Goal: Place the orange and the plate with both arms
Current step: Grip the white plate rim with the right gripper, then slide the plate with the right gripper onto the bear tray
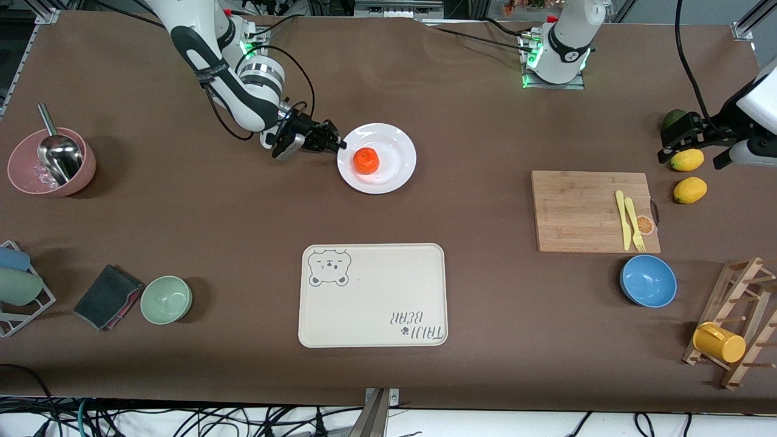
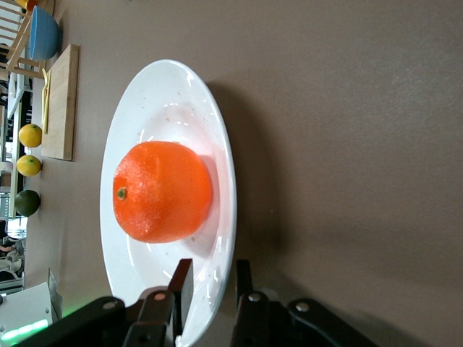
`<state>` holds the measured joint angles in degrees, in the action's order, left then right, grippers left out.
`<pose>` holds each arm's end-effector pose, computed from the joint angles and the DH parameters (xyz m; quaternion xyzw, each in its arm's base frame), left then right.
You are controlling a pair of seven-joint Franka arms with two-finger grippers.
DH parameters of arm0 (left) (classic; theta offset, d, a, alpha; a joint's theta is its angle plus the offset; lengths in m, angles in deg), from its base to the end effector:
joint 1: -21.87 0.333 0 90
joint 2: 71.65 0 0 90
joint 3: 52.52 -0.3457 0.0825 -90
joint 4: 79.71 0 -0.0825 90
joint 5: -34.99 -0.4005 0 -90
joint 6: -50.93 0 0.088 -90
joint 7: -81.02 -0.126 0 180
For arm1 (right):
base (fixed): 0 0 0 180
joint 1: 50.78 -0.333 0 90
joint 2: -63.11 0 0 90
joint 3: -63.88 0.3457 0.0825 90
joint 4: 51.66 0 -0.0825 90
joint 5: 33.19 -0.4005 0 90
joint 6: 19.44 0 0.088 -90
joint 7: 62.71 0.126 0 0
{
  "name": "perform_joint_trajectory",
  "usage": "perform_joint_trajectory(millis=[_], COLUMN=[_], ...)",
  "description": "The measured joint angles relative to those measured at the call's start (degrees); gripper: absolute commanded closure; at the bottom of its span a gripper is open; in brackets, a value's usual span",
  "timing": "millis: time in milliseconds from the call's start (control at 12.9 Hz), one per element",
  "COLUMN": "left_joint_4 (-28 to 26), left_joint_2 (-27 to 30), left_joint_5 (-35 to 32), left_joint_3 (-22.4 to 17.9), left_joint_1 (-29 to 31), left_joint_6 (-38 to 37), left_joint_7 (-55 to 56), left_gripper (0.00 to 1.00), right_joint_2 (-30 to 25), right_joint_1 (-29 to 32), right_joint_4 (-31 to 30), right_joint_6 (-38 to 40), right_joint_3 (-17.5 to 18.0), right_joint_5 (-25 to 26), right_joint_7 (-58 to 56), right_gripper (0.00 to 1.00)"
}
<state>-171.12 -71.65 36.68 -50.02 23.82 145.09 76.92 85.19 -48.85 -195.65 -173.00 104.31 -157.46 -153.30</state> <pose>0.5788 -0.0091 0.6297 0.9988 -0.0398 0.0244 0.0140 0.3252 0.2757 0.1399 -0.9091 -0.0168 -0.0635 0.4113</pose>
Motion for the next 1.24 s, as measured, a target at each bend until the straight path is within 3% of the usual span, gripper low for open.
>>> perform_joint_trajectory(millis=[309,850,1236], left_joint_4=[0.00,0.00,0.00], left_joint_2=[-0.28,-0.32,-0.92], left_joint_5=[0.00,0.01,0.01], left_joint_3=[-0.05,-0.01,0.07], left_joint_1=[0.06,0.19,0.18], left_joint_6=[-0.40,-0.51,-0.64], left_joint_7=[0.00,0.00,0.00], left_gripper=[0.00,0.00,0.00], right_joint_2=[1.41,1.50,1.61], right_joint_1=[-0.03,-0.05,0.26], right_joint_4=[0.72,1.71,2.98], right_joint_6=[-0.03,0.30,0.71], right_joint_3=[0.00,0.02,-0.49], right_joint_5=[-1.49,-1.90,-6.94], right_joint_7=[-2.14,-2.16,-0.45], right_gripper=[1.00,1.00,1.00])
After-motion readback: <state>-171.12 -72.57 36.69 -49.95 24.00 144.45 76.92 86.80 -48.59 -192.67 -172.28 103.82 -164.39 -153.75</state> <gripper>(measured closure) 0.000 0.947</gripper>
